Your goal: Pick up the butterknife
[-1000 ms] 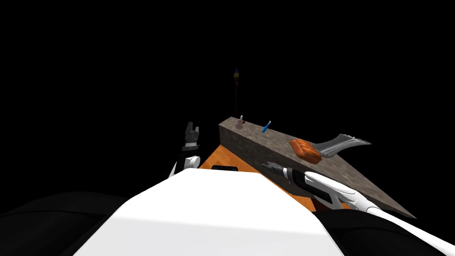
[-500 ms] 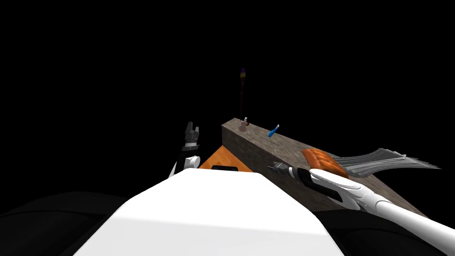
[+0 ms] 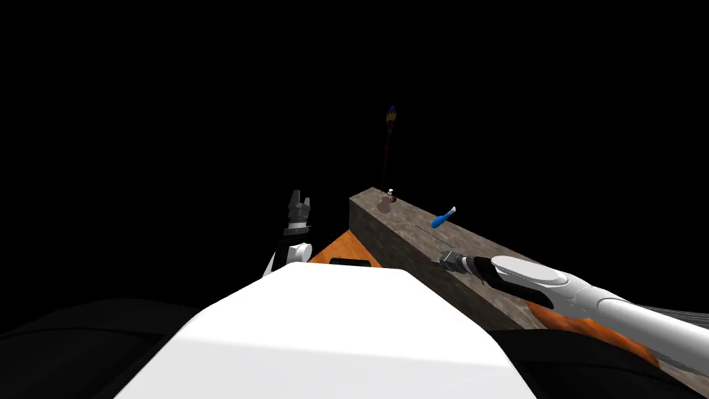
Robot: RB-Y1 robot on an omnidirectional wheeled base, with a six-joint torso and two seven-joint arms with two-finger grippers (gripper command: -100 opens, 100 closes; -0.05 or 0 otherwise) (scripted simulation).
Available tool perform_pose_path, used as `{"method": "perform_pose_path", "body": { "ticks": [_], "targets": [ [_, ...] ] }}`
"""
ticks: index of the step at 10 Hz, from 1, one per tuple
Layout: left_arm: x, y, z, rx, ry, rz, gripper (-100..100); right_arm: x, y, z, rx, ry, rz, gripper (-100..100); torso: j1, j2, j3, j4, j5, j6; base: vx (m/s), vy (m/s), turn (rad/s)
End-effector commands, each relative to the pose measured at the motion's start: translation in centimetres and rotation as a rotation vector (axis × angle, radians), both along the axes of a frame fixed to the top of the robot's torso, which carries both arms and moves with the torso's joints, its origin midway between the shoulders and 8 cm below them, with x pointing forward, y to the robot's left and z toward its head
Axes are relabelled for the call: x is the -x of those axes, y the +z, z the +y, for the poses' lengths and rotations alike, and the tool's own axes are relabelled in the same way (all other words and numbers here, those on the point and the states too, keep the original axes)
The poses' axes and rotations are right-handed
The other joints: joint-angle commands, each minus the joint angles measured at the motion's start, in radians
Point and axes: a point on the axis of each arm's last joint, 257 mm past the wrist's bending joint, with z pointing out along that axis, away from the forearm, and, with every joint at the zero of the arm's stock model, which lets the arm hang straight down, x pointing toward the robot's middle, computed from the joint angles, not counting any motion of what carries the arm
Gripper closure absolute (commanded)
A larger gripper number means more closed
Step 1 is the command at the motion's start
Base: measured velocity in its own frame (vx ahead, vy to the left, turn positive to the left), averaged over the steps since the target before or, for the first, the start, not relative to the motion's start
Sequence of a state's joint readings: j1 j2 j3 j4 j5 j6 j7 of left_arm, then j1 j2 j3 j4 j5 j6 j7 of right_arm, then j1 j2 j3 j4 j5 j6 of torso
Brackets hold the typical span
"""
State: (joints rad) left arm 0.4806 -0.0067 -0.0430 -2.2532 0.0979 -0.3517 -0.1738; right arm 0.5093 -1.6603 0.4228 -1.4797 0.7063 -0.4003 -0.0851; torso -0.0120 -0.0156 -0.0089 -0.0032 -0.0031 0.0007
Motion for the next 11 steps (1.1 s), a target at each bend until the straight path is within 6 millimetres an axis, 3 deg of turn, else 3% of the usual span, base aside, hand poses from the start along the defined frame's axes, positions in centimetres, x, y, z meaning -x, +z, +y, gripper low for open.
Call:
{"method": "perform_pose_path", "body": {
  "ticks": [1, 2, 3, 6, 7, 8, 9, 11],
  "targets": [
    [0.0, 0.0, 0.0, 0.000, 0.000, 0.000, 0, 0.6, 0.8, -2.5, 0.074, 0.031, 0.018, -100, 0.000, 0.000, 0.000, 0.000, 0.000, 0.000, 0.172, -0.152, 0.233],
    [0.0, 0.0, 0.0, 0.000, 0.000, 0.000, 0, 0.6, 0.8, -2.5, 0.074, 0.031, 0.018, -100, 0.001, 0.000, 0.000, 0.000, 0.000, 0.000, 0.134, -0.110, 0.065],
    [0.0, 0.0, 0.0, 0.000, 0.000, 0.000, 0, 0.8, 1.5, -4.7, 0.144, 0.058, 0.034, -100, 0.004, 0.002, 0.001, 0.000, 0.001, 0.001, 0.141, -0.140, 0.273],
    [0.0, 0.0, 0.0, 0.000, 0.000, 0.000, 0, 1.2, 2.3, -6.9, 0.210, 0.083, 0.052, -100, 0.002, 0.000, 0.000, 0.000, 0.000, 0.001, 0.162, -0.148, 0.139],
    [0.0, 0.0, 0.0, 0.000, 0.000, 0.000, 0, 1.1, 2.2, -6.4, 0.198, 0.080, 0.047, -100, 0.004, 0.001, 0.001, 0.000, 0.000, 0.001, 0.056, -0.058, 0.029],
    [0.0, 0.0, 0.0, 0.000, 0.000, 0.000, 0, 1.1, 2.2, -6.5, 0.200, 0.080, 0.048, 0, 0.008, 0.006, 0.003, 0.001, 0.001, 0.002, 0.012, -0.012, 0.001],
    [0.0, 0.0, 0.0, 0.000, 0.000, 0.000, 0, 1.7, 1.3, -6.7, 0.201, 0.066, 0.043, -100, 0.011, 0.009, 0.005, 0.002, 0.002, 0.002, 0.007, -0.010, 0.102],
    [0.0, 0.0, 0.0, 0.000, 0.000, 0.000, 0, 2.2, 0.5, -6.9, 0.202, 0.055, 0.039, -100, 0.012, 0.011, 0.006, 0.003, 0.002, 0.002, 0.000, -0.010, 0.073]
  ]
}}
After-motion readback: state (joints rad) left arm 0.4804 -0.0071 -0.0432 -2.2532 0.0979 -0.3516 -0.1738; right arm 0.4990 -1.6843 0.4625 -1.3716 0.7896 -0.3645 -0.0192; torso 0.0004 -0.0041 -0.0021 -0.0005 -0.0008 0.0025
